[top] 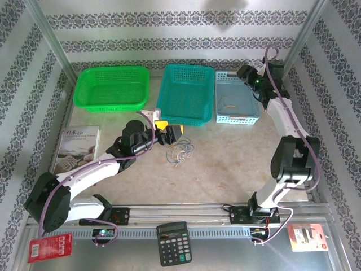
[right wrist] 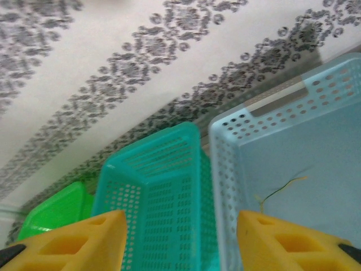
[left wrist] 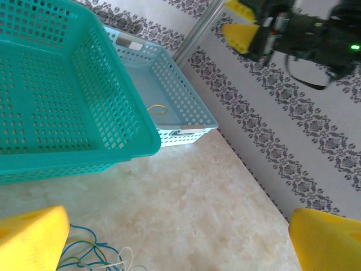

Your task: Untangle the cables

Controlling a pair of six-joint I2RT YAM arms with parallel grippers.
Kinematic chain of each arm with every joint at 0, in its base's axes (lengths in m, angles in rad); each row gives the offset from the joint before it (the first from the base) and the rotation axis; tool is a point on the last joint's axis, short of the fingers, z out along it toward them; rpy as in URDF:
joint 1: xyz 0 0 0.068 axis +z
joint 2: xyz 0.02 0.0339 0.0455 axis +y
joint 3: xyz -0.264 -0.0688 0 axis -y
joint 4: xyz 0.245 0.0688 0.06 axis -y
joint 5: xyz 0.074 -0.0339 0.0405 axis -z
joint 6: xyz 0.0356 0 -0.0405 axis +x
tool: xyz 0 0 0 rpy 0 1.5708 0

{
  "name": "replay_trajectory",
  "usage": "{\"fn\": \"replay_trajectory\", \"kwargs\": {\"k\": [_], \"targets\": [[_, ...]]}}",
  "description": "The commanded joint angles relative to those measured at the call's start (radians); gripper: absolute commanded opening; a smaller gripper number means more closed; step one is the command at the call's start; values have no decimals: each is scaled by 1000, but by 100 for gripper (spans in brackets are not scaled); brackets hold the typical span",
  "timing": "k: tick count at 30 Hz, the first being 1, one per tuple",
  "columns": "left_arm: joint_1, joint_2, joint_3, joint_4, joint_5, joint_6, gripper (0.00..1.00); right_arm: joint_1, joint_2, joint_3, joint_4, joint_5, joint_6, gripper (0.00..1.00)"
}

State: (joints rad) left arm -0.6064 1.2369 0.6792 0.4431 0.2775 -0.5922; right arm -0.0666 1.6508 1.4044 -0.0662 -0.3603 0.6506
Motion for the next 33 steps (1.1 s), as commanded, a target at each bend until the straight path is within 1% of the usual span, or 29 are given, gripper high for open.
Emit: {"fn": "replay_trajectory", "kwargs": {"k": [1, 3, 6, 11, 14, 17, 21, 26, 33], "targets": [[7, -27, 1, -71, -52, -31, 100, 62, -111, -94, 23, -49, -11, 55], [7, -41, -8, -104, -67, -38, 100, 106, -168, -157, 25, -48, -23, 55], [6, -74, -40, -147, -97, -58, 100, 199, -250, -255, 18, -37, -55, 55], [7, -147, -116, -232, -184, -124, 100, 390, -367, -435, -14, 27, -129, 55], [7, -188, -169, -273, -245, -175, 100, 503, -407, -543, -15, 77, -149, 55], [7, -219, -210, -294, -279, -217, 100, 588, -407, -631, -6, 123, -152, 56], [7, -235, -236, -286, -288, -246, 100, 642, -362, -710, 31, 131, -124, 56], [7, -224, -215, -299, -286, -232, 100, 683, -313, -774, 79, 131, -92, 55], [5, -192, -206, -275, -272, -243, 100, 695, -261, -767, 103, 139, -90, 51]]}}
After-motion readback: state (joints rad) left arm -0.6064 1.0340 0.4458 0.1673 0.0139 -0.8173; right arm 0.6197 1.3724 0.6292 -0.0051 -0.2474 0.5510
